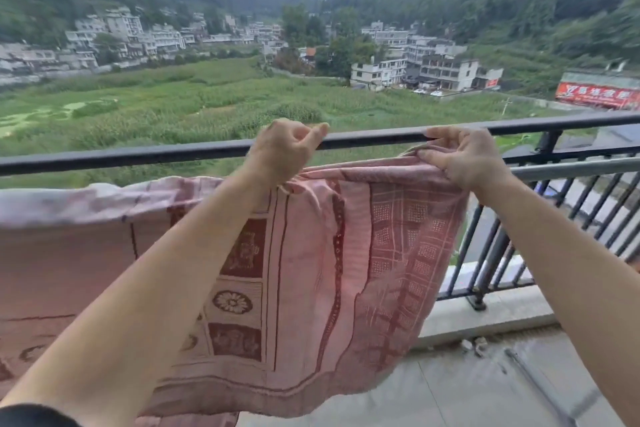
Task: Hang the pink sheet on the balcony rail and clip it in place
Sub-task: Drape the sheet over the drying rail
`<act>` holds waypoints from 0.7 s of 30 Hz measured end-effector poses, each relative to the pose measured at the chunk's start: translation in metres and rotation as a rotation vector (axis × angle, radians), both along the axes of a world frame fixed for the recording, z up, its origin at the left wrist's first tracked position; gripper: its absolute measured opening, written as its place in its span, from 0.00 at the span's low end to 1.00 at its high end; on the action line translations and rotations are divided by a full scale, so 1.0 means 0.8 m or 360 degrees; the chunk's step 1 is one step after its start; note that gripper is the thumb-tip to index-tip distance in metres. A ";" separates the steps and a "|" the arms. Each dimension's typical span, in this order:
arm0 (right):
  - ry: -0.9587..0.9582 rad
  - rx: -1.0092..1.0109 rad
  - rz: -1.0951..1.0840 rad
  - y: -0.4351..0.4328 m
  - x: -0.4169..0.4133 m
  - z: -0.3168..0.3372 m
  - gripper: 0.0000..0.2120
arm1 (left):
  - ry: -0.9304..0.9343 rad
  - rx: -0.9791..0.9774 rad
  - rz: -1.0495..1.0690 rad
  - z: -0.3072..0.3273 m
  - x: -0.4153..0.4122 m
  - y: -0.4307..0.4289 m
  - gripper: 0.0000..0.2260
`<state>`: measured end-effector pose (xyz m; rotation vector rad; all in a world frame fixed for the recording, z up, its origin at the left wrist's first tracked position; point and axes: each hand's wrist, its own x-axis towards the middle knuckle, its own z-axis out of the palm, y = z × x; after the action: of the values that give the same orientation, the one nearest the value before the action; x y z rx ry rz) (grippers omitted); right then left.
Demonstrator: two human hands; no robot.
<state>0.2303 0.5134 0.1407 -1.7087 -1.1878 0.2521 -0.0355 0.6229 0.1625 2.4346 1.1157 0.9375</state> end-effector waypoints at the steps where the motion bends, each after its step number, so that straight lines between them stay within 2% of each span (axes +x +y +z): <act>1: -0.0186 -0.0053 -0.0047 -0.003 -0.007 -0.003 0.21 | 0.0245 -0.0123 -0.0002 0.012 -0.002 0.012 0.22; 3: -0.0487 -0.0143 -0.0117 -0.011 -0.025 -0.010 0.25 | 0.0794 -0.0474 -0.0082 0.026 -0.006 0.027 0.22; 4: -0.0576 -0.0130 -0.0143 -0.013 -0.032 -0.014 0.26 | 0.0941 -0.0681 -0.0160 0.025 -0.006 0.032 0.19; 5: -0.0630 -0.0100 -0.0173 -0.017 -0.036 -0.016 0.27 | 0.0958 -0.0823 -0.0234 0.022 -0.004 0.035 0.15; 6: -0.0648 -0.0072 -0.0195 -0.021 -0.038 -0.018 0.28 | 0.0903 -0.0841 -0.0265 0.017 0.002 0.037 0.11; 9: -0.0476 -0.0055 -0.0189 -0.037 -0.024 -0.023 0.27 | 0.0610 -0.0552 -0.0188 0.004 0.038 0.039 0.08; 12: -0.0417 -0.0095 -0.0202 -0.058 0.002 -0.035 0.19 | 0.0276 -0.0362 -0.0178 0.004 0.094 0.032 0.09; 15: -0.0382 -0.0012 -0.0285 -0.080 0.027 -0.043 0.09 | 0.0265 -0.0165 -0.0215 0.014 0.145 0.013 0.11; 17: -0.0405 0.0099 -0.0400 -0.089 0.050 -0.046 0.15 | 0.0181 -0.0128 -0.0283 0.024 0.171 0.004 0.10; 21: -0.0414 0.0223 -0.0598 -0.094 0.081 -0.056 0.15 | 0.0085 0.0031 -0.0322 0.030 0.199 -0.016 0.11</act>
<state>0.2949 0.4385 0.0960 -1.8368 -1.0132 -0.2837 0.1240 0.6098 0.1865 2.5439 0.8598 0.8280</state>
